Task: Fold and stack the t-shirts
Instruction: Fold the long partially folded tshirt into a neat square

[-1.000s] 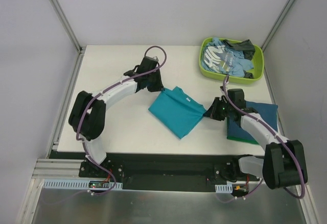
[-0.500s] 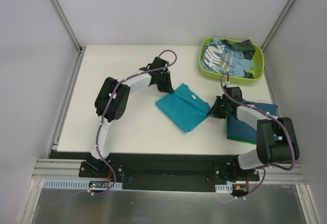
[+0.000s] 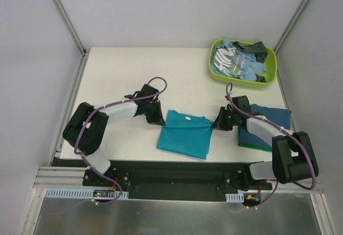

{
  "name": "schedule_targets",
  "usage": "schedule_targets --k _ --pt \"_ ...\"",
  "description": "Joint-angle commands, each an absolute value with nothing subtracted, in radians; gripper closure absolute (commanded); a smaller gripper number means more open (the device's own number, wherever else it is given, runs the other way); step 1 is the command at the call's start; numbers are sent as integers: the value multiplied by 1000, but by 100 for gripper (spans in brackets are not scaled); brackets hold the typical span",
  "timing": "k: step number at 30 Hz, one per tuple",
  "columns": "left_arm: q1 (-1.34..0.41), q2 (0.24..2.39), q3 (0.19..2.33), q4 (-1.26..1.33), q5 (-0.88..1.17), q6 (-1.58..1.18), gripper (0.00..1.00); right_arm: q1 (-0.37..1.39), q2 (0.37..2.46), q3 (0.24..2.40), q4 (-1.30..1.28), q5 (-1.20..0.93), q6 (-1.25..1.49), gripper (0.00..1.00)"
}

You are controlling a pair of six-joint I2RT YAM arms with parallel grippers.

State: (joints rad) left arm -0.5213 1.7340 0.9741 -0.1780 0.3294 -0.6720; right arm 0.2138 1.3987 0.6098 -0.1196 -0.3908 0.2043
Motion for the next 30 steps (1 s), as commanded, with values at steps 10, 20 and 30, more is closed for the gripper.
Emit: schedule_targets --k 10,20,30 --pt "-592 1489 1003 -219 218 -704 100 227 1137 611 -229 -387 161 100" --pt "-594 1705 1189 -202 198 -681 95 216 1219 617 -233 -253 181 100" --pt "-589 1778 1365 -209 181 -598 2 221 1137 680 -258 -230 170 39"
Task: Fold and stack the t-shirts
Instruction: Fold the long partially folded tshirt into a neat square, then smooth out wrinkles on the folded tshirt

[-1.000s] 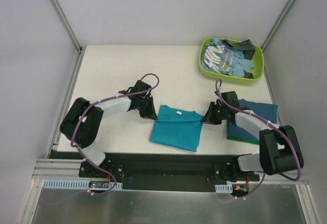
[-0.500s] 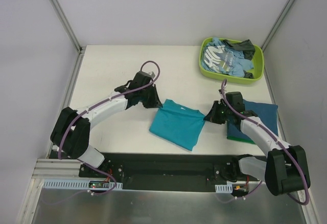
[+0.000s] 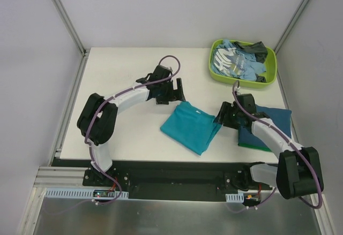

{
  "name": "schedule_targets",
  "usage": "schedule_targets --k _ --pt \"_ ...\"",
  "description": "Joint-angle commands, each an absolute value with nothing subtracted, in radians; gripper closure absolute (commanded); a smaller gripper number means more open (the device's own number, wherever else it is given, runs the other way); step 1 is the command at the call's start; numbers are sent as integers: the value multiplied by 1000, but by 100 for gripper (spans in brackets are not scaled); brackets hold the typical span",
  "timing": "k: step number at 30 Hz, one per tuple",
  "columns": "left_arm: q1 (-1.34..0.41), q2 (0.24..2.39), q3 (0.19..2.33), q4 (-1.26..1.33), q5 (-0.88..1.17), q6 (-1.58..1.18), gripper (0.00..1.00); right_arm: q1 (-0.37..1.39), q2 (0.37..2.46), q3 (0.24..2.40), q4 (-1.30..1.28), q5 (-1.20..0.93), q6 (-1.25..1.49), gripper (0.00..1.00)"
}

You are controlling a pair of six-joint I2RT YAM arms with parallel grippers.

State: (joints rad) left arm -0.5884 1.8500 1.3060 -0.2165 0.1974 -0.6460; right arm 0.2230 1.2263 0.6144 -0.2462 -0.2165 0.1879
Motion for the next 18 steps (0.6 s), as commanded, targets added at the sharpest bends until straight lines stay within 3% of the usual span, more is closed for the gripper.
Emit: schedule_targets --k 1,4,12,18 --pt "-588 1746 1350 -209 175 -595 1 227 1117 684 -265 -248 158 32" --pt "-589 1636 1244 -209 131 -588 1 253 1056 695 -290 -314 130 1" --pt "-584 1290 899 -204 -9 -636 1 460 1009 748 -310 -400 40 4" --pt "-587 1317 799 -5 321 -663 1 578 1163 761 -299 -298 181 4"
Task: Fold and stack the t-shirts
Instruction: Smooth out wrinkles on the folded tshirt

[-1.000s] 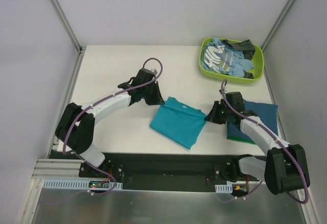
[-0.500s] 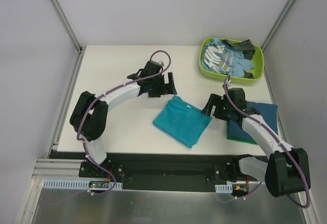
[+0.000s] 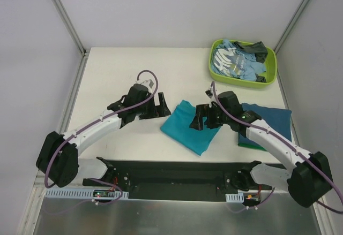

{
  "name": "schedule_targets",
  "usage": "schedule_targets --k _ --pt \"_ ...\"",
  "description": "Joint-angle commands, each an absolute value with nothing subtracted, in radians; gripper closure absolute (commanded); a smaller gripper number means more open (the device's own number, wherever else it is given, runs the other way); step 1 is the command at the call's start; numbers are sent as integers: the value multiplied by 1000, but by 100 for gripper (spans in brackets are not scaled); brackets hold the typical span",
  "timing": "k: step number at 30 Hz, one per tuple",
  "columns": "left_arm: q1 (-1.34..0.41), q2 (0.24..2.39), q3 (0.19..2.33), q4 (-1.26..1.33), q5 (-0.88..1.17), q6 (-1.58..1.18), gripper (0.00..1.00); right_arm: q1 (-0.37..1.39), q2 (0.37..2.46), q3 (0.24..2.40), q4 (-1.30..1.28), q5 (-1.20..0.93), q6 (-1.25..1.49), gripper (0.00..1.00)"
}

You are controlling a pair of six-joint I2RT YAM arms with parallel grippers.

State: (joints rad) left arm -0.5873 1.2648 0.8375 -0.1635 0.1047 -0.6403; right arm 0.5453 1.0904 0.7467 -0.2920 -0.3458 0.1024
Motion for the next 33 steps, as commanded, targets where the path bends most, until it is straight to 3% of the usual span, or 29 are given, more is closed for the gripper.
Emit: schedule_targets --k 1,9,14,19,24,29,33 --pt "-589 1342 802 47 369 -661 1 578 1172 749 -302 -272 198 4" --pt "-615 1618 910 141 492 -667 1 470 1294 710 -281 -132 147 4" --pt "-633 1693 842 141 506 -709 1 427 1406 703 -247 -127 103 4" --pt "-689 1596 677 143 482 -775 1 413 1493 738 -250 -110 55 4" --pt "-790 1372 555 101 430 -822 1 413 1424 752 -239 -144 8 4" --pt "-838 1210 620 3 293 -741 1 425 1241 736 -250 -173 -40 4" --pt "-836 1236 739 -23 209 -667 1 426 1083 695 -299 -228 -2 4"
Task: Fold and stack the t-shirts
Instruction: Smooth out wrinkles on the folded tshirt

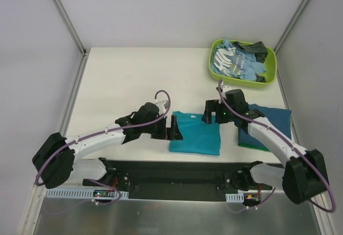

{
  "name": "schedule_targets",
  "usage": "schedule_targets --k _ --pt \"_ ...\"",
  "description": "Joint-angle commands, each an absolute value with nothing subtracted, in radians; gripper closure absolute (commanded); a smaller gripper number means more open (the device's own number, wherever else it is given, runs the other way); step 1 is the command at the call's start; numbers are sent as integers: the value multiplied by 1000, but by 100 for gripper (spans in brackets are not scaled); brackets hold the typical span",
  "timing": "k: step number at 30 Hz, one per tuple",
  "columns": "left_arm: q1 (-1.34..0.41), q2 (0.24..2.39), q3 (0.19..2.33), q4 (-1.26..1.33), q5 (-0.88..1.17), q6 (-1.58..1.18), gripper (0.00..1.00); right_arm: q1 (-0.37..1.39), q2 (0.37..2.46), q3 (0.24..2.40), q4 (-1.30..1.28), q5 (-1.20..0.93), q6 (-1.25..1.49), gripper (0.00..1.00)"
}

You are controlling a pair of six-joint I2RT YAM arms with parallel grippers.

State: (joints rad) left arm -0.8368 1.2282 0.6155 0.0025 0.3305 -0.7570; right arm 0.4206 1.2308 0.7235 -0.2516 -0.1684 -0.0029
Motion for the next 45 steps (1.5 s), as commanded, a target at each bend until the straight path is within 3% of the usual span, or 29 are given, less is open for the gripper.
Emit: schedule_targets --k 1,9,21,28,33,42,45 --pt "-836 1265 777 -23 200 -648 1 425 1053 681 -308 -251 23 4" --pt "-793 1575 1034 -73 345 -549 1 426 891 528 -281 -472 113 4" --pt "-709 1916 1251 -97 307 -488 1 425 997 439 -258 -445 95 4" --pt "-635 2065 1276 -109 402 -525 1 411 1038 405 -276 -344 86 4" --pt "-635 2010 1218 -112 400 -541 1 407 1020 434 -296 -299 95 4" --pt "-641 1671 1138 -113 307 -460 1 400 838 545 -394 -59 204 4" --pt "-641 1594 1126 -126 272 -446 1 394 850 567 -371 -84 201 4"
